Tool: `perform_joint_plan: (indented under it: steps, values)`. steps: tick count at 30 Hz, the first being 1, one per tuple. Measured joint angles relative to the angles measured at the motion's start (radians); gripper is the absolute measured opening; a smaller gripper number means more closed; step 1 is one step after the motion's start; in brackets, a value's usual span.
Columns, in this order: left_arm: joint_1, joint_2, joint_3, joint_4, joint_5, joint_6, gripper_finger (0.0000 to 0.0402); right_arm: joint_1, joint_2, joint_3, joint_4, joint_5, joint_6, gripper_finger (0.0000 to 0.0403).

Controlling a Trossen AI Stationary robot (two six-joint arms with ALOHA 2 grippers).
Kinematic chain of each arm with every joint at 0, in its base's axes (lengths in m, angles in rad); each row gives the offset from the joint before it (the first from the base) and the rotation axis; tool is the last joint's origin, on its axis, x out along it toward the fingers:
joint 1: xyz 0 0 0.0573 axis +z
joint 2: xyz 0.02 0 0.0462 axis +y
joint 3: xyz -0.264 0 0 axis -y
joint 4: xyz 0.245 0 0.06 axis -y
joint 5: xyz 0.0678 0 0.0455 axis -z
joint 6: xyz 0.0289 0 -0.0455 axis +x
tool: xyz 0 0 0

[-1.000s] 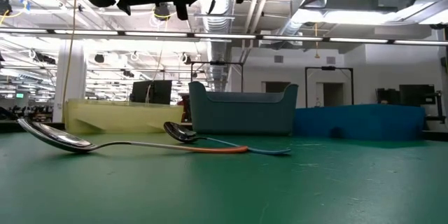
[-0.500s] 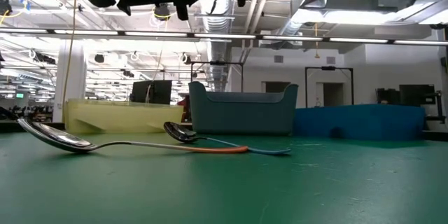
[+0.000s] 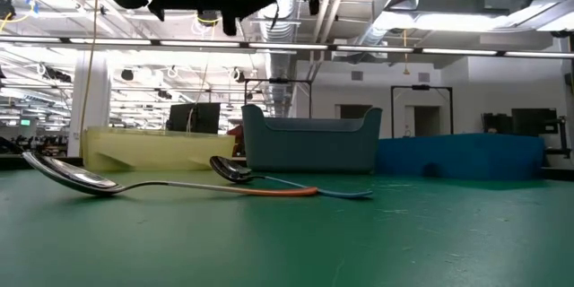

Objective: Sort silverware by color (type)
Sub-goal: Put the black spoon into the light blue bin

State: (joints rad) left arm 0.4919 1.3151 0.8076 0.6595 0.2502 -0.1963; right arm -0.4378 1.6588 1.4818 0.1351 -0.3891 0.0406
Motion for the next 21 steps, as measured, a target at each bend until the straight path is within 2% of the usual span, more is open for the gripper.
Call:
perform_joint_plan:
  steps: [5,9,17,21]
  values:
    - [0.0,0.0,0.0,-0.138,-0.056,-0.006,0.0092,-0.028,0.0,0.0,0.0,0.013,0.0,0.0009]
    - [0.0,0.0,0.0,-0.156,-0.099,-0.009,0.0112,-0.06,0.0,0.0,-0.003,0.012,0.001,0.0009]
    - [0.002,0.0,0.028,-0.184,-0.131,0.008,0.0119,-0.133,-0.001,0.0,-0.118,0.029,-0.011,0.0009]
    - [0.002,0.0,0.06,-0.185,-0.116,0.01,0.0119,-0.141,-0.001,0.0,-0.229,0.088,-0.071,0.0009]
